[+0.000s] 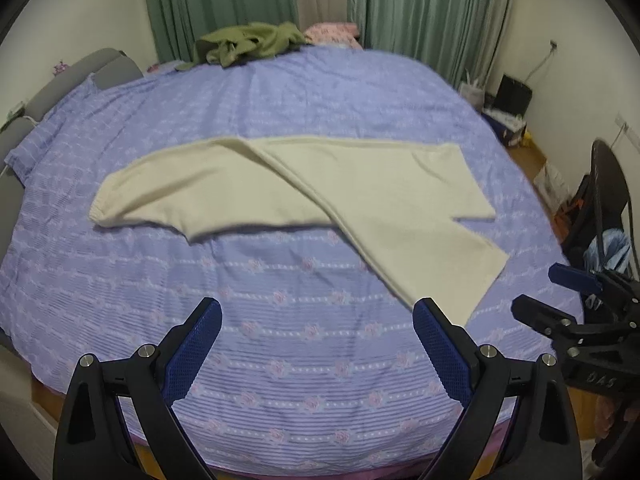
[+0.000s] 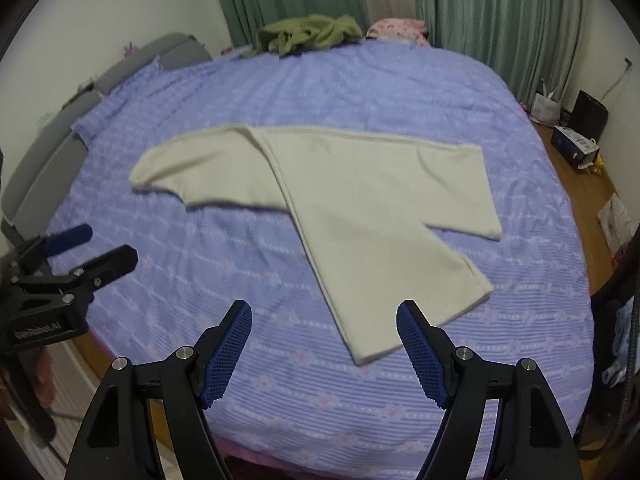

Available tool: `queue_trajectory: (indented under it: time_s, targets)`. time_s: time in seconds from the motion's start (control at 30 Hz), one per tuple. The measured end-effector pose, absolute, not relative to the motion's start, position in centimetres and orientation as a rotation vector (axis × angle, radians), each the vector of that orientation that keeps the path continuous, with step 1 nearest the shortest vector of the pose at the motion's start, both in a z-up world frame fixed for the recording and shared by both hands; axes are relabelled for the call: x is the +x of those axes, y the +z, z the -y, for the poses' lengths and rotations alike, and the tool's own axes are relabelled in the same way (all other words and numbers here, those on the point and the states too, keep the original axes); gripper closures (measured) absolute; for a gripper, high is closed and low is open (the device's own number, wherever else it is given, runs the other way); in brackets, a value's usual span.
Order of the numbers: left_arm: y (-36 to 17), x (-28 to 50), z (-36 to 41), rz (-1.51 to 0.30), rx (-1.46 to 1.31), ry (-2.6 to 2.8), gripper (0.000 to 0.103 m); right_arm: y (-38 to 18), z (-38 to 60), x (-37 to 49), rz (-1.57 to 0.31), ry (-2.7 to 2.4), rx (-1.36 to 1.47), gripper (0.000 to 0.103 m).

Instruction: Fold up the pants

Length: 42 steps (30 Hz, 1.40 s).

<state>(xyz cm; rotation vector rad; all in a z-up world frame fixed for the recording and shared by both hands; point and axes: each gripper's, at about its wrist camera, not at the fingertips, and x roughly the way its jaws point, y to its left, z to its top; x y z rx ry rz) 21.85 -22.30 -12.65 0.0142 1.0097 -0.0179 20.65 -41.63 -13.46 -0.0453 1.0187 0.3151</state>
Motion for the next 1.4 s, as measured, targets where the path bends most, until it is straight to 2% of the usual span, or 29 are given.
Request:
queue_trajectory:
  time_s: [0.4, 0.5, 0.63, 0.8, 0.83, 0.87, 0.9, 0.93, 0.97, 1.13, 1.4]
  targets:
    - [-21.7, 24.6, 23.6, -1.16, 0.025, -0.029, 0.005, -25.1, 40.2, 24.0, -1.182, 0.334, -0.195, 0.028]
    - [-23.9, 25.5, 23.6, -1.193, 0.008, -0.029, 0.005, -27.6, 39.7, 25.0, -1.215, 0.329, -0.233, 0.034]
    - [-26.2, 26.5, 23.8, -1.221, 0.009, -0.03, 0.005, -30.7, 39.2, 26.1, -1.248, 0.304, -0.296, 0.035]
    - [-28.0, 27.4, 24.0, -1.243, -0.008, -0.03, 0.005, -33.1, 39.4, 27.2, -1.285, 0.283, -0.334, 0.048]
    - [-28.2, 27.6, 24.0, -1.248, -0.01, -0.03, 0.005, -33.5, 39.4, 27.4, -1.298, 0.287, -0.338, 0.052]
    - [-28.4, 27.8, 24.1, -1.253, -0.014, -0.03, 0.005, -33.6, 39.4, 27.4, -1.299, 0.294, -0.343, 0.06]
    - [-28.6, 27.9, 24.1, -1.256, -0.018, -0.031, 0.005, -33.6, 39.4, 27.4, -1.293, 0.299, -0.35, 0.068]
    - [-28.7, 28.0, 24.2, -1.258, -0.021, -0.032, 0.005, -33.2, 39.5, 27.5, -1.281, 0.305, -0.358, 0.083]
    - [-28.7, 28.1, 24.3, -1.26, -0.024, -0.033, 0.006, -32.7, 39.6, 27.5, -1.273, 0.307, -0.352, 0.091]
    - [-27.2, 28.9, 24.3, -1.238, -0.054, -0.041, 0.006, -26.3, 41.9, 28.5, -1.128, 0.244, -0.296, 0.095]
    - [-21.5, 34.0, 26.5, -1.03, 0.009, -0.102, 0.005, -14.5, 47.0, 37.3, -0.829, 0.089, -0.28, 0.095]
